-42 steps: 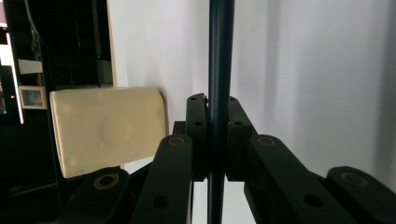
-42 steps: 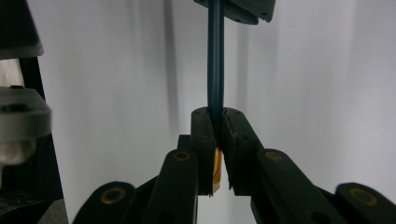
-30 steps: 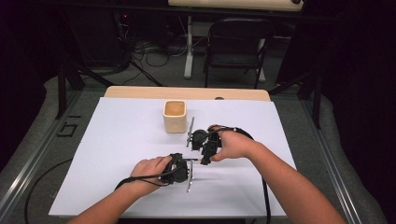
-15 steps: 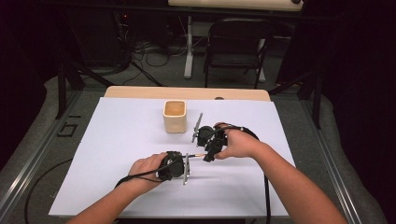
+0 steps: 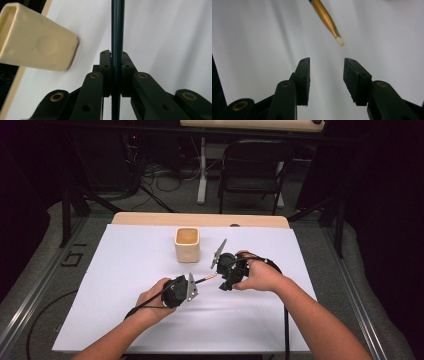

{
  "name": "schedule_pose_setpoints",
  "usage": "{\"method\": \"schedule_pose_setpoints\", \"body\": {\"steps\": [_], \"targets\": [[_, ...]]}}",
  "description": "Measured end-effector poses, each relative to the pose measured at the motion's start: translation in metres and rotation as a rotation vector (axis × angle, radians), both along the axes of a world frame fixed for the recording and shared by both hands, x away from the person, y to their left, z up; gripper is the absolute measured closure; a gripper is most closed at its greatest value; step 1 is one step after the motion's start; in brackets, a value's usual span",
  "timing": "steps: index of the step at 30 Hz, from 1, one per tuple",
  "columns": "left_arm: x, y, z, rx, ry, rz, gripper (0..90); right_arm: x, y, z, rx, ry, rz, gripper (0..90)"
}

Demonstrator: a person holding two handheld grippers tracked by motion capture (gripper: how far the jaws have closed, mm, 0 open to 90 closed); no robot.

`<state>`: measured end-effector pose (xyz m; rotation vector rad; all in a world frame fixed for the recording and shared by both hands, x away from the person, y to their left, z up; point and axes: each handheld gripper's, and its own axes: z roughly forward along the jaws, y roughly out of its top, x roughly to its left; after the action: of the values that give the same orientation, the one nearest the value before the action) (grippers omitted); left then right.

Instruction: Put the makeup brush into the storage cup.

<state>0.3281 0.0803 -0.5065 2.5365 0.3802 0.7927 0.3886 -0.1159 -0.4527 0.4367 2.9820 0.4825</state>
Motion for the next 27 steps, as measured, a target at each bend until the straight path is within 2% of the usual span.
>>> {"method": "schedule_pose_setpoints", "body": {"steps": [4, 9, 11, 14, 19, 22, 27], "targets": [[0.006, 0.007, 0.003, -0.113, 0.077, 0.034, 84.0, -0.003, -0.002, -0.002, 0.013, -0.015, -0.012, 57.5], [0.012, 0.016, 0.006, -0.238, 0.143, 0.066, 84.0, -0.005, -0.004, -0.003, 0.042, -0.029, -0.042, 57.7], [0.015, 0.021, 0.007, -0.323, 0.184, 0.087, 84.0, -0.005, -0.005, -0.003, 0.052, -0.039, -0.052, 57.9], [0.019, 0.028, 0.009, -0.412, 0.227, 0.103, 84.0, -0.005, -0.006, -0.006, 0.083, -0.049, -0.066, 58.1], [0.023, 0.037, 0.009, -0.508, 0.287, 0.122, 84.0, -0.006, -0.009, -0.009, 0.127, -0.055, -0.106, 58.9], [0.024, 0.04, 0.008, -0.553, 0.304, 0.127, 84.0, -0.006, -0.012, -0.01, 0.152, -0.065, -0.125, 59.2], [0.022, 0.044, 0.007, -0.596, 0.31, 0.124, 84.0, -0.007, -0.017, -0.01, 0.246, -0.085, -0.187, 59.1]]}}
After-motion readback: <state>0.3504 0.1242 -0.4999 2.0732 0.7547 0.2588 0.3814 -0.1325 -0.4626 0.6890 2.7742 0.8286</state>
